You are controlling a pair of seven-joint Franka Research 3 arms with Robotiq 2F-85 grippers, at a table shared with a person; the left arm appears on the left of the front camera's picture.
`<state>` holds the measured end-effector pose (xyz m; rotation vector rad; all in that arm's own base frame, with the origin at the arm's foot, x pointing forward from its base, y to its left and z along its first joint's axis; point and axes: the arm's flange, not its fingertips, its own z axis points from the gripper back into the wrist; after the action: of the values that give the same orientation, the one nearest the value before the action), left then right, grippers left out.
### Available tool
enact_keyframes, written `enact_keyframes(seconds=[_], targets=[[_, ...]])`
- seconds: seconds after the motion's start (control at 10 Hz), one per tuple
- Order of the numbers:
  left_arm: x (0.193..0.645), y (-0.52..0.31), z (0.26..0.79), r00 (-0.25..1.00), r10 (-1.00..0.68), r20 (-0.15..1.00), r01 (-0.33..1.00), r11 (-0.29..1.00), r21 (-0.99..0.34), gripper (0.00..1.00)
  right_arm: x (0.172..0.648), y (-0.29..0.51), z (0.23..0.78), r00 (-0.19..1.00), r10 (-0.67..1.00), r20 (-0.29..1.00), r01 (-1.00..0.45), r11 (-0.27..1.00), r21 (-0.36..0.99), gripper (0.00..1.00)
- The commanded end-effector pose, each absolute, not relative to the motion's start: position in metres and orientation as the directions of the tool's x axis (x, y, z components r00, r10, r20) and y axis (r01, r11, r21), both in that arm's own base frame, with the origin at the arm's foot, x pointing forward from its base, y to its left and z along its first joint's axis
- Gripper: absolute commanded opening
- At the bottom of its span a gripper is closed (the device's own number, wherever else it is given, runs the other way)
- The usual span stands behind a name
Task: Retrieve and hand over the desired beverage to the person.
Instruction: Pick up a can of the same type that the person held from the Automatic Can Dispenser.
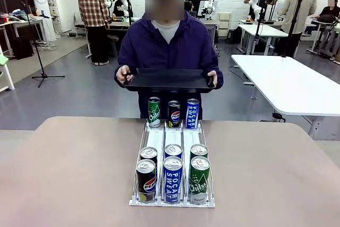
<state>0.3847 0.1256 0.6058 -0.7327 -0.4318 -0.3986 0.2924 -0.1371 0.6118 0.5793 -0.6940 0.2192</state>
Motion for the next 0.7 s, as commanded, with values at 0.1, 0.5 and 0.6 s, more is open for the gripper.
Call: enact_keyframes(seconds=[0.1, 0.5, 0.6], targets=[[0.3864, 0.1282, 0.6065, 0.827, -0.202, 0.525, 0.510, 0.664, -0.548, 1.00, 0.2940, -0.1380, 0.6123, 0.744, 0.007, 0.668, -0.399, 0.807, 0.436, 1.00], [0.3864, 0.1282, 0.6065, 0.827, -0.202, 0.525, 0.510, 0.664, -0.548, 1.00, 0.2940, -0.1380, 0.6123, 0.744, 0.007, 0.668, -0.399, 0.807, 0.436, 1.00], [0.3864, 0.1282, 0.6065, 0.827, -0.202, 0.525, 0.510, 0.664, -0.548, 1.00, 0.2940, -0.1380, 0.6123, 0.744, 0.007, 0.668, -0.399, 0.807, 0.436, 1.00]])
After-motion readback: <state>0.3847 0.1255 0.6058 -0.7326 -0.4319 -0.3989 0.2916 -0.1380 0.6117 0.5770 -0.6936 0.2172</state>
